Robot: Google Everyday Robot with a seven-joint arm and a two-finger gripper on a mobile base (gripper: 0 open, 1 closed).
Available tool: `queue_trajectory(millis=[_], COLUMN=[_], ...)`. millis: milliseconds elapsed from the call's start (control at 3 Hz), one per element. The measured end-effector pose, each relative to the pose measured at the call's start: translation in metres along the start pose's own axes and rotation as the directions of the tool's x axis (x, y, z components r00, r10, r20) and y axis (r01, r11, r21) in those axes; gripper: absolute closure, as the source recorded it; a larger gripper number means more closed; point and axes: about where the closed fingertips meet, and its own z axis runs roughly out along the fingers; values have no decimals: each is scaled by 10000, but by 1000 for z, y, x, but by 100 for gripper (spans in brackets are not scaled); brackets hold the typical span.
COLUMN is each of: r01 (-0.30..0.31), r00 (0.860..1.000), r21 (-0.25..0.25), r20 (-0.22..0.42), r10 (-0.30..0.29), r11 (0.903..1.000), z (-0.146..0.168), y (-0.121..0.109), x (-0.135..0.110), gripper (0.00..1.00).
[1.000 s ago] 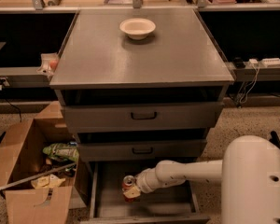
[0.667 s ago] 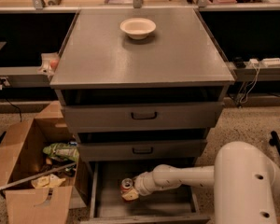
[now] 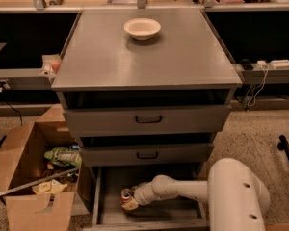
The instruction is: Place coke can into bottom drawer
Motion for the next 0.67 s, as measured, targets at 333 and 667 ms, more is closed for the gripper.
queue_trajectory(millis=[333,667], r01=[90,83], r00=[9999,9999], r21=[-243,-175], r20=[135,146], r10=[-87,-81], r11=[9997,9998], z=[22,23], y=[-6,-12], x=[6,7], gripper=[90,72])
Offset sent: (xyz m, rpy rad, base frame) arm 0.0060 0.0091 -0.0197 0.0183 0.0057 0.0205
